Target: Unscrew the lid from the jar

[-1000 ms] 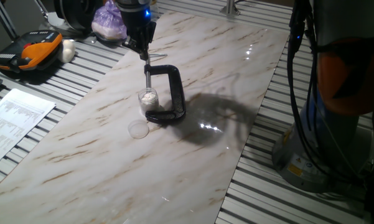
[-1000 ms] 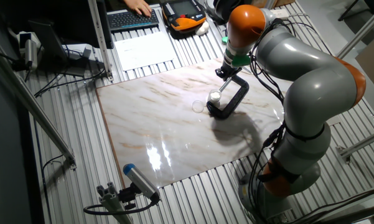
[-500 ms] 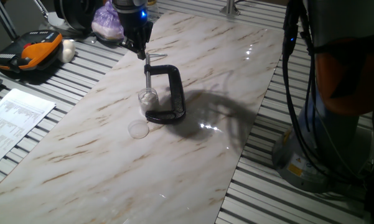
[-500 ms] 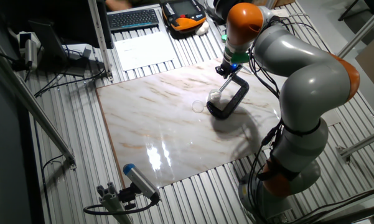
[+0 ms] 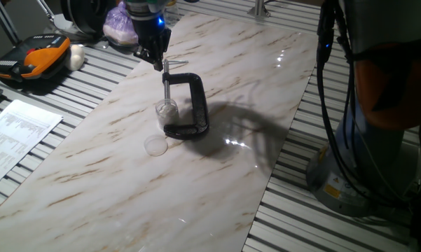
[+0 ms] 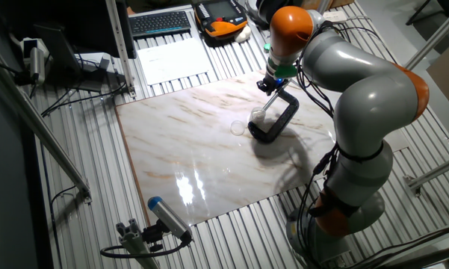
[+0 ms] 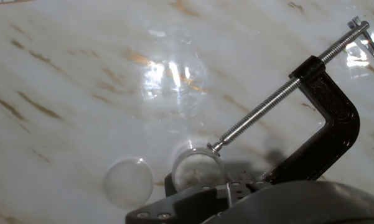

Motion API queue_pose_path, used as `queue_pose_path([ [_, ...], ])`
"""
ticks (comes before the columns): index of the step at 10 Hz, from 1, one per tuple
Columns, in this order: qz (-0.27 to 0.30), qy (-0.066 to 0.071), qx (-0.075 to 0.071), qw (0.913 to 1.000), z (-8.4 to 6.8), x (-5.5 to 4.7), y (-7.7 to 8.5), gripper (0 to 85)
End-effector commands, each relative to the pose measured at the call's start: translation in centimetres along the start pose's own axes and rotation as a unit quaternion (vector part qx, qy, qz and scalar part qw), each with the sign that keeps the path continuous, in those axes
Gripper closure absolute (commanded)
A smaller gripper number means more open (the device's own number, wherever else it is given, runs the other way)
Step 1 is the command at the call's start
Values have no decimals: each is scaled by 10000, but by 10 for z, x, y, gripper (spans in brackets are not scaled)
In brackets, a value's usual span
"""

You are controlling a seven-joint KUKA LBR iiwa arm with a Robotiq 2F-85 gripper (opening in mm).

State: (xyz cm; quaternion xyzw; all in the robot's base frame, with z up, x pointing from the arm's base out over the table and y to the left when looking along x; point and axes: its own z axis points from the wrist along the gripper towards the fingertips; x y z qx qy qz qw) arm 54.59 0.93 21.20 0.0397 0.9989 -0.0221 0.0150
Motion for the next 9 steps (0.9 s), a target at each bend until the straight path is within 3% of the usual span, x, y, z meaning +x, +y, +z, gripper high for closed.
queue_pose_path([
  [1, 3, 3, -24, 10000, 0, 0, 0, 850],
  [3, 17, 39, -92, 9999, -2, 1, 1, 850],
  [9, -6, 17, -101, 9999, -4, 3, 2, 850],
])
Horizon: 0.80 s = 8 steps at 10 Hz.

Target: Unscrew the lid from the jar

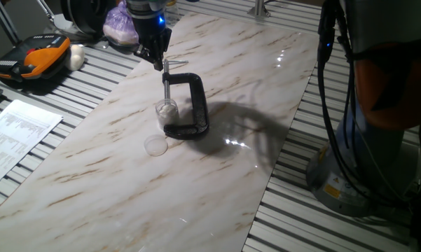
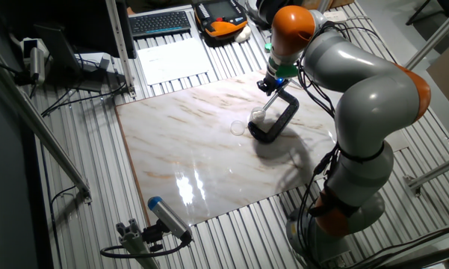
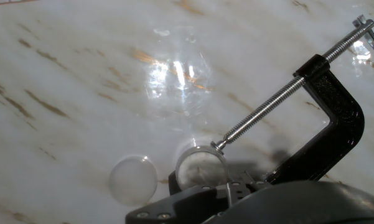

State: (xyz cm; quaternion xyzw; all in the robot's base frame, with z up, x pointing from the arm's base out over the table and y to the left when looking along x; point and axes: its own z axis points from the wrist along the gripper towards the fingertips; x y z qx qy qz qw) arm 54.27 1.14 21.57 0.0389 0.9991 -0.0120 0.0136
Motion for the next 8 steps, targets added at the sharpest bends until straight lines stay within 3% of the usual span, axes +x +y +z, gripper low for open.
queue_pose_path([
  [1, 1, -1, 0, 10000, -1, 0, 0, 850],
  [8, -7, -1, 7, 10000, -2, 2, 2, 850],
])
